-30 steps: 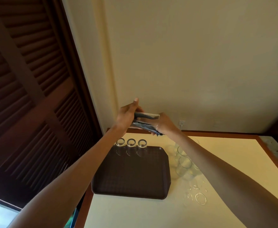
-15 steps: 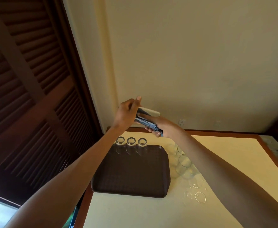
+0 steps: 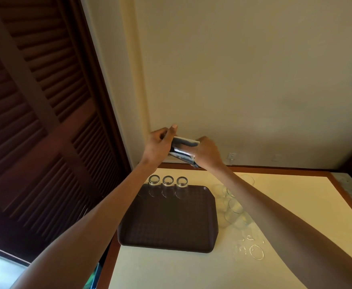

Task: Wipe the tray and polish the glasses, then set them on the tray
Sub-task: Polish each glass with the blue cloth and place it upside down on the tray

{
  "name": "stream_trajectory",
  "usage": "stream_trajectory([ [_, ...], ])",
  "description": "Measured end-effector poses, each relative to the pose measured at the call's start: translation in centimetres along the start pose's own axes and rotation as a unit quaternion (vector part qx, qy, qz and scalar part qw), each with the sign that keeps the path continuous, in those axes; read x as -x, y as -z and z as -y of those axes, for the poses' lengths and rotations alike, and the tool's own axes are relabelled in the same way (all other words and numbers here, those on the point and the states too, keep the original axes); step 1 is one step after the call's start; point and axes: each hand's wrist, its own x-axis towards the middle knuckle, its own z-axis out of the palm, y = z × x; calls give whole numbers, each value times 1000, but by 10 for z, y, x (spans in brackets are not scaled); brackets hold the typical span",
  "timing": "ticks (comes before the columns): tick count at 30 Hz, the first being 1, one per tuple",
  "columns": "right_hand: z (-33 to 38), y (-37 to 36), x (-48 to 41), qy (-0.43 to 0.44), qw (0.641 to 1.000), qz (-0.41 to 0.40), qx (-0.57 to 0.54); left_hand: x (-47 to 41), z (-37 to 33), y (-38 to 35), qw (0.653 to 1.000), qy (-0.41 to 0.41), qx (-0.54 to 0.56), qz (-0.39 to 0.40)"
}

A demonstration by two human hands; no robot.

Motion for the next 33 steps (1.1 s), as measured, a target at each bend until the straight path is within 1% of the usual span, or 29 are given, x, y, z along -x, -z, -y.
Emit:
stream_trajectory([
  [1,-1,-4,2,-85,983,80,-142,1,-3,0,999,-32,-3,-8],
  [2,-1,-7,6,-161,940,149,-262,2,-4,-1,998,-61,-6,-14],
  [3,0,-7,10,-202,903,190,-328,3,-5,-2,996,-84,-7,-15],
  [4,-1,-7,11,-209,892,208,-343,3,-4,-3,996,-94,-5,-13],
  [5,-1,-6,10,-195,904,204,-322,3,-3,-3,996,-87,2,-4],
  [6,-2,-4,8,-161,934,177,-267,2,-1,-2,997,-69,20,9],
  [8,0,3,3,-56,994,66,-61,0,2,1,996,15,80,42],
  [9,3,9,3,10,998,0,59,0,1,1,989,71,117,57],
  [11,14,22,11,134,961,-86,227,-3,1,-2,974,168,137,68],
  [12,18,26,14,169,942,-101,272,-4,0,-3,974,184,115,65],
  [13,20,30,16,179,932,-107,296,-6,1,-3,979,177,79,59],
  [14,15,27,11,174,932,-113,298,-6,1,-3,986,152,40,52],
  [15,8,23,7,153,942,-117,274,-6,0,-2,992,120,7,46],
  [16,3,16,4,122,962,-108,220,-5,-1,-1,995,88,-12,39],
  [17,-1,10,1,87,984,-79,134,-4,-3,-1,998,54,-16,30],
  [18,-2,6,2,37,999,-34,18,-2,-6,-1,999,18,-19,22],
  [19,0,2,5,-30,993,27,-112,0,-7,-2,999,-20,-23,12],
  [20,1,-2,9,-106,967,92,-214,2,-8,-2,998,-54,-27,6],
  [21,3,-4,14,-154,937,141,-280,3,-7,-2,997,-76,-28,6],
  [22,3,-5,16,-173,923,165,-303,4,-6,-2,996,-86,-24,10],
  [23,2,-5,17,-166,926,166,-295,5,-2,-1,997,-79,-12,18],
  [24,1,-3,15,-131,951,134,-246,6,-1,-1,998,-56,14,28],
  [25,0,-1,14,-71,982,77,-156,8,-1,0,997,-18,57,41],
  [26,-1,3,13,3,999,5,-43,10,-2,2,992,27,108,58],
  [27,-1,7,14,71,993,-60,66,10,-4,4,984,70,149,74],
  [28,2,12,17,121,976,-104,146,10,-5,5,976,107,165,90],
  [29,7,17,21,157,959,-129,196,9,-6,6,971,142,160,105],
  [31,11,22,27,190,942,-136,240,9,-10,8,963,204,121,126],
  [33,9,21,29,184,944,-126,242,8,-11,8,960,236,64,134],
])
